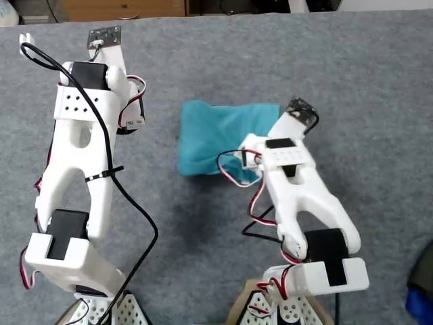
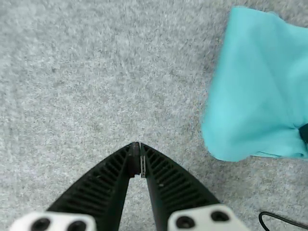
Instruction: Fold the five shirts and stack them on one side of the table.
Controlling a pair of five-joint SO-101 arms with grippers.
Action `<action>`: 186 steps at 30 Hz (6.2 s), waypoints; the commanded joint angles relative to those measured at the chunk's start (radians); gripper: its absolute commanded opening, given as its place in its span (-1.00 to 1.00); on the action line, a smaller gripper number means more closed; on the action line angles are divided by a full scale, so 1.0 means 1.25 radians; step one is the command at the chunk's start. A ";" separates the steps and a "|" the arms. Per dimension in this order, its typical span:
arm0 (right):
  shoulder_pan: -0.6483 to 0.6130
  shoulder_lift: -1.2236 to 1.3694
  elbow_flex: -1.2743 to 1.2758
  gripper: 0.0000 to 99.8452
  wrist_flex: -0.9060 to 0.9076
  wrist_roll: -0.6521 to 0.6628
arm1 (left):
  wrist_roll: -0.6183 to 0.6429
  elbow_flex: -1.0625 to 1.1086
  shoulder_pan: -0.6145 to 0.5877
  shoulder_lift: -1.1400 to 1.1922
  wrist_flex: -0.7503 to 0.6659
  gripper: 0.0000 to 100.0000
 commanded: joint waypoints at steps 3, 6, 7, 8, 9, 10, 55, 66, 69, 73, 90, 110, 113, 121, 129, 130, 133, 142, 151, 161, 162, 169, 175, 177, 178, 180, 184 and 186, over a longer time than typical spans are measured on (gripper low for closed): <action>0.060 -0.117 -0.089 -0.99 -0.012 0.061 | -0.005 -0.004 -0.001 -0.044 -0.006 -0.96; 0.094 -0.160 -0.125 -0.99 -0.011 0.092 | -0.005 -0.004 -0.002 -0.058 -0.004 -0.96; 0.112 -0.170 -0.136 -0.99 -0.011 0.099 | -0.005 -0.004 -0.004 -0.064 -0.004 -0.96; 0.136 -0.180 -0.145 -0.99 -0.011 0.109 | -0.005 -0.004 -0.006 -0.072 -0.004 -0.96; 0.160 -0.187 -0.157 -0.99 -0.011 0.119 | -0.005 -0.004 -0.006 -0.078 -0.004 -0.96; 0.187 -0.195 -0.169 -0.99 -0.011 0.130 | -0.005 -0.002 -0.007 -0.083 -0.002 -0.96; 1.142 -0.015 -0.744 -0.99 -0.146 0.615 | -0.004 -0.004 -0.001 -0.145 0.032 -0.96; 1.253 -0.012 -0.748 -0.99 -0.058 0.722 | -0.004 -0.007 0.031 -0.160 0.033 -0.96; 1.281 -0.010 -0.741 -0.99 -0.065 0.751 | -0.004 -0.010 0.027 -0.160 0.033 -0.96; 1.303 -0.013 -0.705 -0.99 -0.080 0.782 | -0.004 -0.011 0.023 -0.160 0.048 -0.96; 1.280 -0.095 -0.646 -0.99 0.303 1.227 | -0.002 -0.011 0.029 -0.160 0.048 -0.96; 1.426 -0.153 -0.641 -0.85 0.238 1.472 | -0.002 -0.021 0.031 -0.161 0.048 -0.96; 1.448 -0.158 -0.635 -0.60 0.237 1.429 | -0.002 -0.041 0.031 -0.160 0.048 -0.96; 1.422 -0.159 -0.640 -0.15 0.304 1.425 | -0.002 -0.052 0.031 -0.160 0.048 -0.96; 1.314 -0.217 -0.633 -0.23 0.443 1.418 | -0.004 -0.052 0.031 -0.160 0.049 -0.96; 1.289 -0.228 -0.633 -0.28 0.475 1.412 | -0.004 -0.052 0.029 -0.160 0.049 -0.96; 1.180 -0.268 -0.633 -0.49 0.605 1.351 | -0.004 -0.052 0.023 -0.160 0.049 -0.96; 0.458 -0.294 -0.525 -0.99 0.846 1.009 | -0.055 -0.020 0.029 -0.319 0.044 -0.96; 0.184 -0.388 -0.290 -0.99 0.691 0.885 | -0.124 0.484 -0.114 -0.670 -0.082 -0.96; 0.172 -0.778 0.386 -0.99 0.168 0.884 | -0.266 1.037 -0.258 -1.114 -0.342 -0.96; 0.172 -0.816 0.430 -0.99 0.131 0.884 | -0.277 1.072 -0.258 -1.157 -0.354 -0.96; 0.163 -1.045 0.652 -0.99 0.039 0.884 | -0.287 1.324 -0.259 -1.388 -0.450 -0.96; 0.137 -1.237 0.787 -0.99 0.070 0.884 | -0.287 1.491 -0.287 -1.544 -0.551 -0.96; 0.131 -1.293 0.787 -0.99 0.097 0.884 | -0.287 1.510 -0.293 -1.533 -0.550 -0.96; 0.131 -1.319 0.787 -0.99 0.107 0.884 | -0.287 1.516 -0.293 -1.528 -0.547 -0.96; 0.131 -1.361 0.787 -0.99 0.142 0.884 | -0.287 1.528 -0.297 -1.526 -0.550 -0.96; 0.136 -1.416 0.784 -0.99 0.264 0.885 | -0.287 1.572 -0.297 -1.526 -0.551 -0.96; 0.134 -1.426 0.784 -0.99 0.357 0.885 | -0.287 1.592 -0.297 -1.526 -0.551 -0.96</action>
